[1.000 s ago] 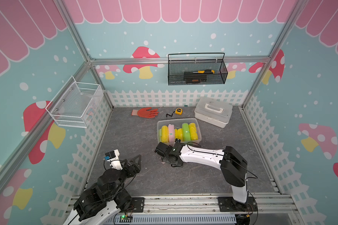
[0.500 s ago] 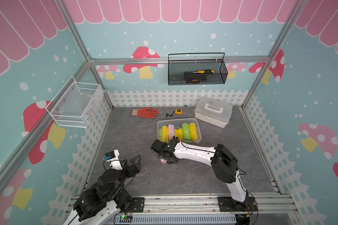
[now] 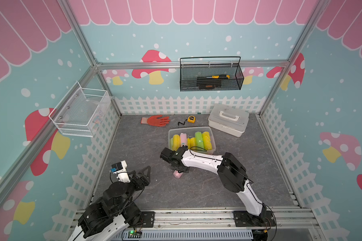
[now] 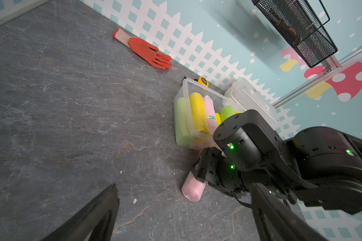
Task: Put the roll of trash bags into the storage box
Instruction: Pick up the roll of trash bags from the center of the board.
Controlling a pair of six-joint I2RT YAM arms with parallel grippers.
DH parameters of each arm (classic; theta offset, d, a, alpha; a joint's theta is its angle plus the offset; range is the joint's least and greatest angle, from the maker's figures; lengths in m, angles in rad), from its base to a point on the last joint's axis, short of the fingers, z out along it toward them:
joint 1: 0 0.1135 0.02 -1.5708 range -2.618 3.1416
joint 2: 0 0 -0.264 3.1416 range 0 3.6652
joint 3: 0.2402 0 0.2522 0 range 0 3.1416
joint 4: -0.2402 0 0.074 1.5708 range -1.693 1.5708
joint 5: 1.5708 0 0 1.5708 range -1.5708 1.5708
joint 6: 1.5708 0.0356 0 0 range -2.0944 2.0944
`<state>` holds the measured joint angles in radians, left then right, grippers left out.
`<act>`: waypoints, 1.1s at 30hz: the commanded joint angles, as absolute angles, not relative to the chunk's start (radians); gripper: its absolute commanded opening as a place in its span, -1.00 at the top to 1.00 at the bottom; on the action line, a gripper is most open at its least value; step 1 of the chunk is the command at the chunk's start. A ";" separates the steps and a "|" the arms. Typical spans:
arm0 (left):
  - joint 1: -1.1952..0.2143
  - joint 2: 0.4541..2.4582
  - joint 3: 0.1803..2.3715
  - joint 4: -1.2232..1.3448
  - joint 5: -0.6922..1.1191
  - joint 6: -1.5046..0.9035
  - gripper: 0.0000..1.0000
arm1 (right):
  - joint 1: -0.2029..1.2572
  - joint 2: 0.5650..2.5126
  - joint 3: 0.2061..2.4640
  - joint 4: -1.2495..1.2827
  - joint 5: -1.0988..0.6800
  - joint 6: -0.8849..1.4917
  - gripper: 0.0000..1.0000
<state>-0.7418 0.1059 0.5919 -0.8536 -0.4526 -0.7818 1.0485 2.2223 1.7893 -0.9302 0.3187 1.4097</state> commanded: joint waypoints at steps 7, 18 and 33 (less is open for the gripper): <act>-0.740 0.073 0.597 -0.882 -0.470 -0.789 -0.98 | 1.048 2.186 1.699 -0.940 0.320 1.346 0.32; -0.740 0.054 0.595 -0.893 -0.483 -0.801 -0.98 | 1.129 1.963 1.487 -0.825 0.328 1.336 0.80; -0.739 0.072 0.583 -0.855 -0.429 -0.789 -0.98 | 1.227 1.642 1.473 -0.836 0.432 1.067 0.88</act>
